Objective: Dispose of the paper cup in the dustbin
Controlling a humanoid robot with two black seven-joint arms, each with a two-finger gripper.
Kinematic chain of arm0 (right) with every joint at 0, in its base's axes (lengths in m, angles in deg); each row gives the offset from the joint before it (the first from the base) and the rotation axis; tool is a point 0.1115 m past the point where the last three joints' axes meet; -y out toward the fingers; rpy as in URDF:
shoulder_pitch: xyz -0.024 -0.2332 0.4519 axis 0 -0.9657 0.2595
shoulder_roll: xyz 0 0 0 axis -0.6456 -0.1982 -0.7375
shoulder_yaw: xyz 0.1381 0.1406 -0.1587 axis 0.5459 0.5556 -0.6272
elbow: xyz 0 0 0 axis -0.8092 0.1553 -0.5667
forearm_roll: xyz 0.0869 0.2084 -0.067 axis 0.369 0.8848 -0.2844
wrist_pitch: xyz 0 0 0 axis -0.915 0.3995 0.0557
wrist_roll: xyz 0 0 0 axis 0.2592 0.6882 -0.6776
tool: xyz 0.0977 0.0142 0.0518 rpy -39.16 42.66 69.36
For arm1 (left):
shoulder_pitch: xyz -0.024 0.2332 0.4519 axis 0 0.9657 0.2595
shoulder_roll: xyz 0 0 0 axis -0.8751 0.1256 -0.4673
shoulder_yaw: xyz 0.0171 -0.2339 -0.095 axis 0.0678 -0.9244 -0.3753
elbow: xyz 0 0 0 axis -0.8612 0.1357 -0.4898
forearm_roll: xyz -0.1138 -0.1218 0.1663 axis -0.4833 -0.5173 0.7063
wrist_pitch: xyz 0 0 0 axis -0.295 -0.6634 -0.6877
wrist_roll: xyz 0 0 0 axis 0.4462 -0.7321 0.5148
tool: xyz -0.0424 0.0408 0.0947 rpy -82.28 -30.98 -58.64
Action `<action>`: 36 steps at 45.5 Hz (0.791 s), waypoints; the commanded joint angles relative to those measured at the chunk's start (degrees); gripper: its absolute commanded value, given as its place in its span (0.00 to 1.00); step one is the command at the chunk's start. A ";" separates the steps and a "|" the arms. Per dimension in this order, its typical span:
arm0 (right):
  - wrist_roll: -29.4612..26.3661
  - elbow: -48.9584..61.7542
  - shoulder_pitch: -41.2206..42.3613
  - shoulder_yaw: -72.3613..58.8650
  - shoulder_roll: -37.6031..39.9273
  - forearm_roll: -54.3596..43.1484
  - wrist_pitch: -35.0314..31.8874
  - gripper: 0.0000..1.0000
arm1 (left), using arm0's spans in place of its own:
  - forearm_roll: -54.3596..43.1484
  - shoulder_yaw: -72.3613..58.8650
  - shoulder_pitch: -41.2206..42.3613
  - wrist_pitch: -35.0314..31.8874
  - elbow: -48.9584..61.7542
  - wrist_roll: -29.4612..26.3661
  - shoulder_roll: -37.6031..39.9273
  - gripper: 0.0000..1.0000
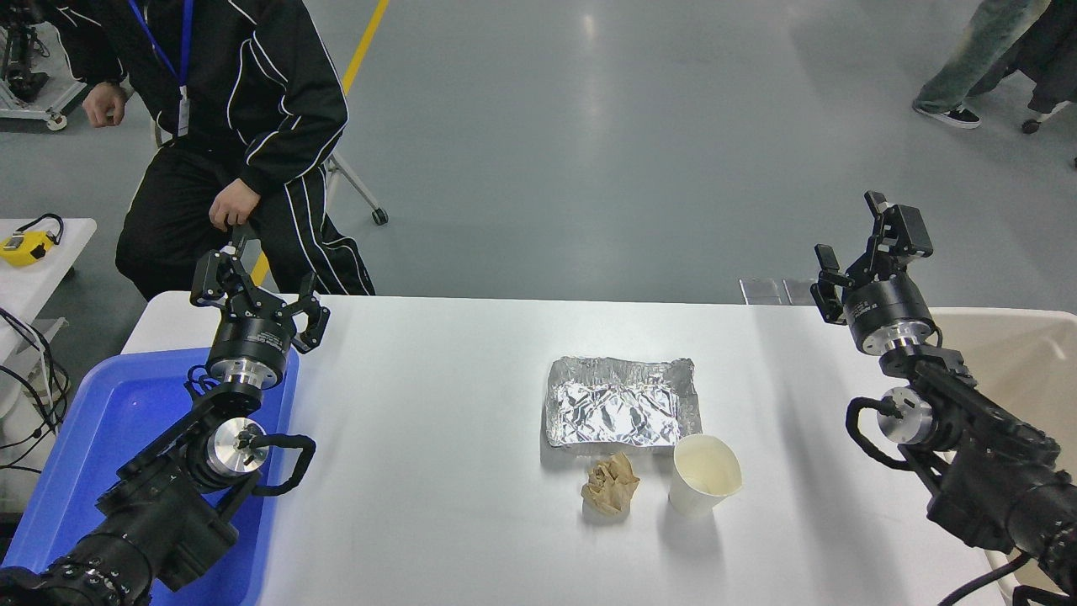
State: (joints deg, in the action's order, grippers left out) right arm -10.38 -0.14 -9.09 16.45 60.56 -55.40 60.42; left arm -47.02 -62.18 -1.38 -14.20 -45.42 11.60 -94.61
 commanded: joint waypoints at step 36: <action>0.54 -0.99 -1.41 0.39 2.01 5.56 -0.39 0.99 | 0.00 0.00 0.00 0.00 0.00 0.00 0.00 1.00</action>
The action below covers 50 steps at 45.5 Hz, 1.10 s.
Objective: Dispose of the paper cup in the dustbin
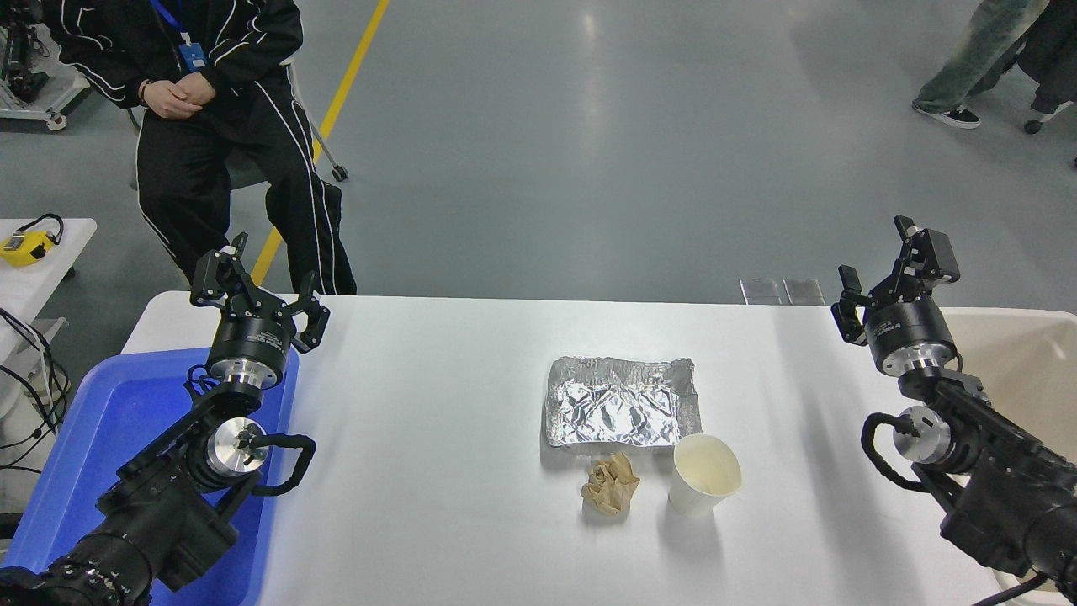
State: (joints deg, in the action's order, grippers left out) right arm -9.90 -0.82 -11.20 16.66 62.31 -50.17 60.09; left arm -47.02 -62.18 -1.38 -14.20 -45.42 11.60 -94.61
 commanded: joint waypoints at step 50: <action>-0.38 -13.47 53.78 -84.98 18.54 -49.84 -13.95 0.99 | 0.00 0.00 0.00 0.00 0.00 0.00 0.00 1.00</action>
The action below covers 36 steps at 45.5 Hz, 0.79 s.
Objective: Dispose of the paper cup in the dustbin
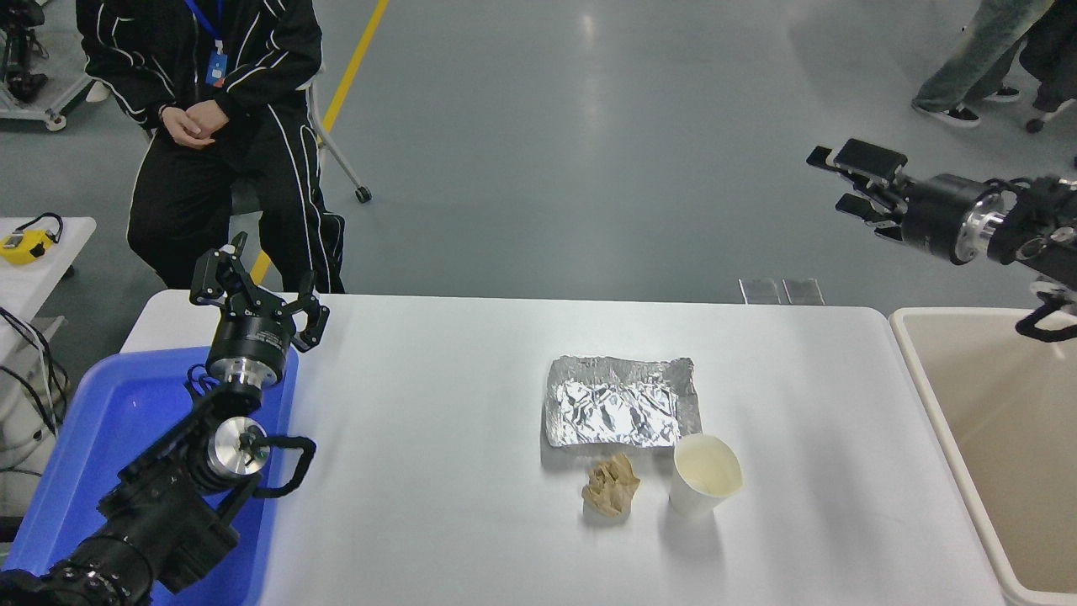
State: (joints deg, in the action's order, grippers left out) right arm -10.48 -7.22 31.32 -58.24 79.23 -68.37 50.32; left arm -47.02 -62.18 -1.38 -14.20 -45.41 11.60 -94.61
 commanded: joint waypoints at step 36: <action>-0.16 -17.90 -2.17 -6.57 -11.66 -42.92 3.65 0.99 | -0.01 0.00 0.00 0.00 -0.01 0.00 0.00 1.00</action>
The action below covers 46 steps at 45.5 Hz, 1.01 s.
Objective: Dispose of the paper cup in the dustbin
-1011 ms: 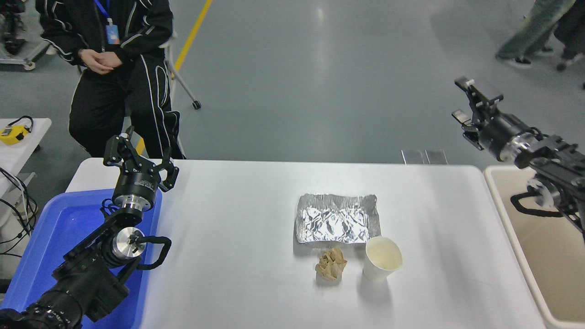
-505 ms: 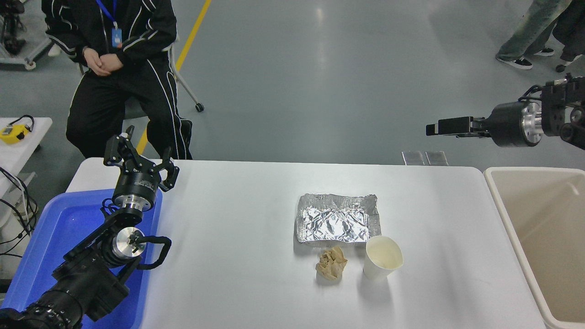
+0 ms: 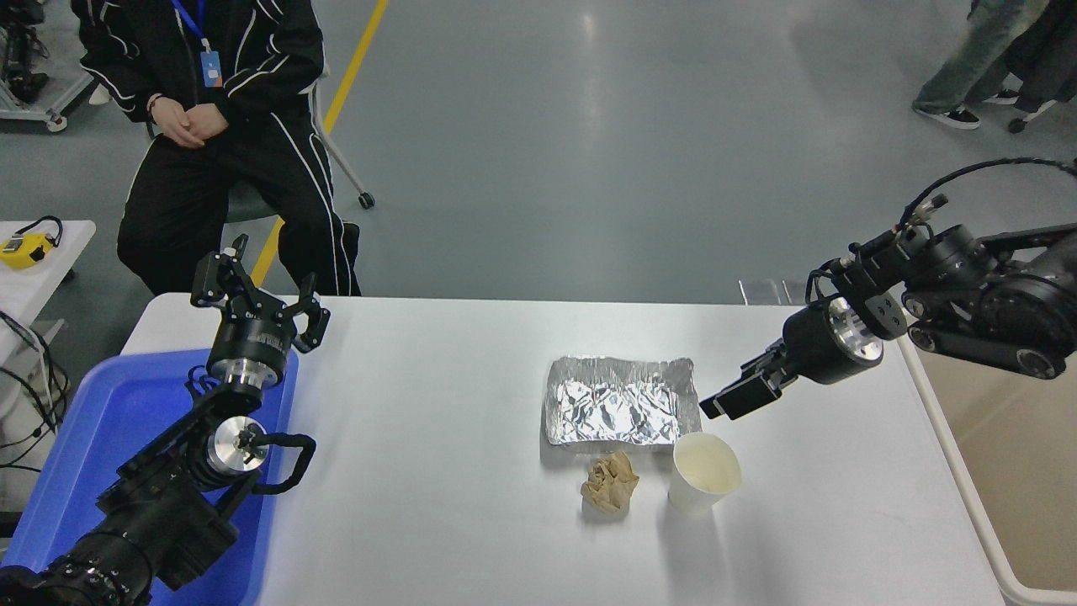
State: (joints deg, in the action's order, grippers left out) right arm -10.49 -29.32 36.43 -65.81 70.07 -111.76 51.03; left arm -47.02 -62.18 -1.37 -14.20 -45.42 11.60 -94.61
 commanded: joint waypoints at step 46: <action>0.65 11.94 -15.99 -2.25 -2.76 6.37 4.60 0.00 | 0.00 0.00 -0.01 0.00 0.00 0.00 0.00 1.00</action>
State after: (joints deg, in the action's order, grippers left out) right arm -9.94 -17.83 20.28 -66.96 67.27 -105.76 55.74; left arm -47.02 -62.18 -1.38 -14.20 -45.42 11.60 -94.61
